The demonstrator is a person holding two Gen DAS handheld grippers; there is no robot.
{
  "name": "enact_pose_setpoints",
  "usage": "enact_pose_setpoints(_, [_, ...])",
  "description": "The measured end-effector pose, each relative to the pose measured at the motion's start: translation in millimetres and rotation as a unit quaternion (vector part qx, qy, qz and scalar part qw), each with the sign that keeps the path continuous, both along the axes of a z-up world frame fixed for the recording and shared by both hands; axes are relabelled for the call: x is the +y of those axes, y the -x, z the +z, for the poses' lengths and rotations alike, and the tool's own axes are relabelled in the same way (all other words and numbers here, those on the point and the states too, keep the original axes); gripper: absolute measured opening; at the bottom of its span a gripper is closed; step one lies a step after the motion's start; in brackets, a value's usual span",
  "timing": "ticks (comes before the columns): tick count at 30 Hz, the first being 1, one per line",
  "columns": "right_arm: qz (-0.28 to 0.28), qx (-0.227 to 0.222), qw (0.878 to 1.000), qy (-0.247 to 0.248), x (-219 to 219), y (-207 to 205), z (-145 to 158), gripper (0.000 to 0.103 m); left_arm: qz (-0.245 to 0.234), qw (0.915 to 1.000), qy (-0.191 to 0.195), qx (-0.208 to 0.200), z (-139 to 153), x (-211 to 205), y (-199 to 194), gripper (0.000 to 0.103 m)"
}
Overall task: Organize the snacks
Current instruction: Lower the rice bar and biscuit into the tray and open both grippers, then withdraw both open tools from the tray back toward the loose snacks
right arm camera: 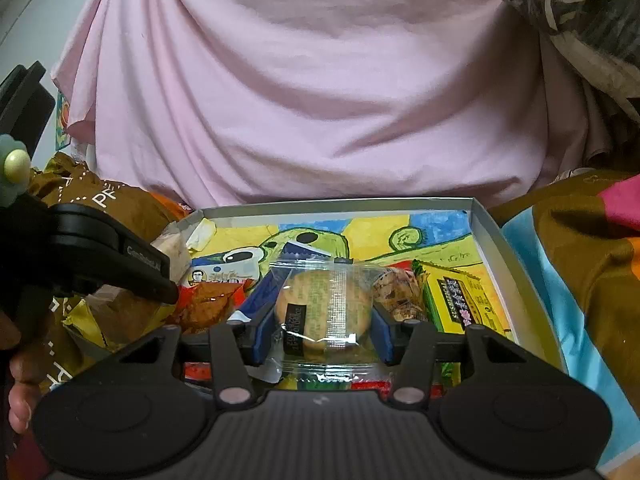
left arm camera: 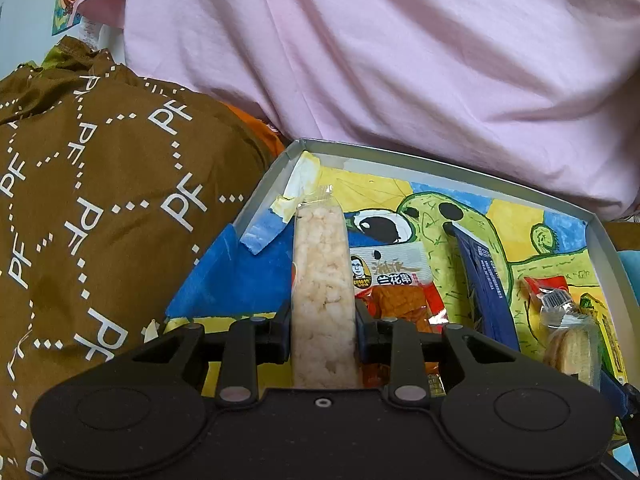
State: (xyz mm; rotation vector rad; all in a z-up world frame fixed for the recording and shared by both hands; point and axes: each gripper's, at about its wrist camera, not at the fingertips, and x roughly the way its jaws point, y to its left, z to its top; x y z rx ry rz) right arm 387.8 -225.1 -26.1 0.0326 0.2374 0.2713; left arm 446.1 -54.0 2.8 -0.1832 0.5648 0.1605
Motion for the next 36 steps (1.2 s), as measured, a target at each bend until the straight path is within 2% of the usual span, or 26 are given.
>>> enact_pose_setpoints(3, [-0.002,-0.002,1.0,0.004,0.8,1.0,0.2,0.058,0.001,1.0,0.005,0.006,-0.9,1.4,1.7,0.042])
enact_pose_setpoints(6, [-0.001,-0.004,1.0,0.006,1.5,3.4,2.1,0.061,0.006,0.9999,0.011,0.007,-1.5,4.3,5.3,0.047])
enact_pose_setpoints(13, [-0.001,-0.016,1.0,0.01,0.7,15.5,12.5,0.08,0.009,0.9998,0.012,-0.015,9.5,9.6,25.3,0.077])
enact_pose_setpoints(18, [-0.002,-0.029,1.0,0.009,-2.4,35.4,26.0,0.088,0.004,0.9991,0.015,-0.041,23.6,14.8,50.6,0.097])
enact_pose_setpoints(22, [-0.012,-0.041,0.999,0.004,-7.9,56.1,36.2,0.096,0.001,0.9977,0.018,-0.065,35.3,20.0,76.5,0.102])
enact_pose_setpoints(28, [-0.028,-0.063,0.998,0.014,-18.2,91.1,49.3,0.103,-0.011,0.9964,0.02,-0.082,46.9,25.4,118.5,0.102])
enact_pose_setpoints(36, [-0.043,-0.061,0.997,0.015,-37.8,146.9,55.4,0.103,-0.038,0.9948,0.03,-0.089,51.4,20.9,174.2,0.102])
